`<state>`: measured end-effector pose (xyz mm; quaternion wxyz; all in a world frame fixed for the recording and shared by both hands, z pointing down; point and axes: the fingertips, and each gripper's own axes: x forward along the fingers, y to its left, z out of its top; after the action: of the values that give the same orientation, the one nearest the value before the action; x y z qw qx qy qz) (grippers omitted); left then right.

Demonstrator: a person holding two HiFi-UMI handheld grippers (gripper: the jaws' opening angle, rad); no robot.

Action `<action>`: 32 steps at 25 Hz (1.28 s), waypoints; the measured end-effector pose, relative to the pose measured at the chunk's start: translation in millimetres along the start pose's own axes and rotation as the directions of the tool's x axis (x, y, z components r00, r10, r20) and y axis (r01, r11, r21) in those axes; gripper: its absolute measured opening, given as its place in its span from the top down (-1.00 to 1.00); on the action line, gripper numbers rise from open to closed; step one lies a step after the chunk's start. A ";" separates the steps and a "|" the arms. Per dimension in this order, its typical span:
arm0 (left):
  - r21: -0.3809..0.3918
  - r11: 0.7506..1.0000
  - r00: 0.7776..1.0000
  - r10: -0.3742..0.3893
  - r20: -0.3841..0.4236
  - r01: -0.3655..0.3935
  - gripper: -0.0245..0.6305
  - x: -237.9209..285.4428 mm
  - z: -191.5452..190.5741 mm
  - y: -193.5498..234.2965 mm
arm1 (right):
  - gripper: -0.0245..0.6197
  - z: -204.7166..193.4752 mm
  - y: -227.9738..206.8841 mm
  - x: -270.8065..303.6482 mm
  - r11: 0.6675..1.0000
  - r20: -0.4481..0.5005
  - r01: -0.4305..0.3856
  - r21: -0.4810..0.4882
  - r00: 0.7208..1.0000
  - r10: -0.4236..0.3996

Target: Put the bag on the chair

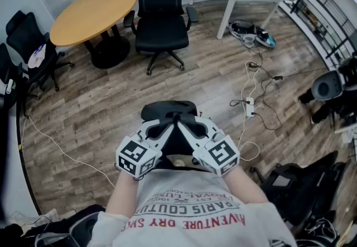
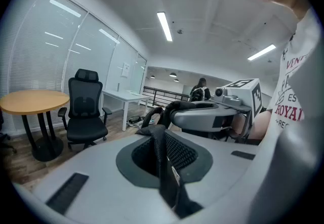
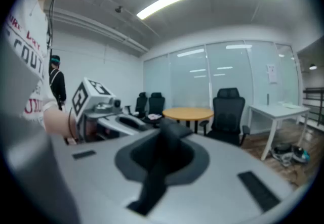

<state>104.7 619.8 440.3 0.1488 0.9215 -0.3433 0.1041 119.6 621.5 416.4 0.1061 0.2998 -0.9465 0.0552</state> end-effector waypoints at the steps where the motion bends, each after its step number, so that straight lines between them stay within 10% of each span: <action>1: -0.002 1.000 1.000 -0.004 -0.004 0.004 0.77 0.0 -0.8 0.4 | 0.79 -0.1 0.0 0.7 1.000 -0.003 0.003 0.003 1.000 -0.003; 19: -0.024 1.000 0.998 -0.017 -0.066 0.015 0.76 11.3 -1.1 42.7 | 0.79 0.7 -19.5 38.9 0.994 -0.032 -0.035 0.101 0.999 0.038; 32: -0.041 0.995 0.992 -0.096 -0.079 0.093 0.76 57.0 44.6 189.7 | 0.79 38.5 -103.3 172.8 0.995 -0.048 0.003 0.101 0.999 0.002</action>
<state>25.2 433.4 453.9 0.1845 0.9288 -0.2951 0.1277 35.2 434.9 423.6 0.1134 0.3035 -0.9396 0.1101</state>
